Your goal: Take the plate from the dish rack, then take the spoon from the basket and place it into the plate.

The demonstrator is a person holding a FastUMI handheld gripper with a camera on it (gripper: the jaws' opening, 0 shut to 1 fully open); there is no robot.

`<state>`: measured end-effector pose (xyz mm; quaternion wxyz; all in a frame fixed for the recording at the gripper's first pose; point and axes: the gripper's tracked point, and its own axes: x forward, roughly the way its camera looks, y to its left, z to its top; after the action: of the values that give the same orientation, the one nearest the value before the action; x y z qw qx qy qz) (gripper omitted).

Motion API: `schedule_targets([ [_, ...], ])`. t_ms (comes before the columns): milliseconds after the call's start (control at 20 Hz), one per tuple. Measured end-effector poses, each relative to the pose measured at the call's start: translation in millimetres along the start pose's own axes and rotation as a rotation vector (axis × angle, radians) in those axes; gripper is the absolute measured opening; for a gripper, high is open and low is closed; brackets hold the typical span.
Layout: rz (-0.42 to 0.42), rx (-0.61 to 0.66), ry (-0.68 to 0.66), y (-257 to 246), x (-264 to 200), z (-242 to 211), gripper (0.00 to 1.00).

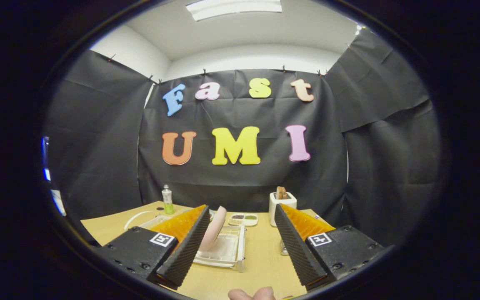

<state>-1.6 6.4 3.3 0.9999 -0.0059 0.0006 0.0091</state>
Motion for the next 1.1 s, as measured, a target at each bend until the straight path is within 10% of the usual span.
schedule_targets([
  [1100,0.152,0.057,0.360,45.1,118.3,9.6,1.00],
])
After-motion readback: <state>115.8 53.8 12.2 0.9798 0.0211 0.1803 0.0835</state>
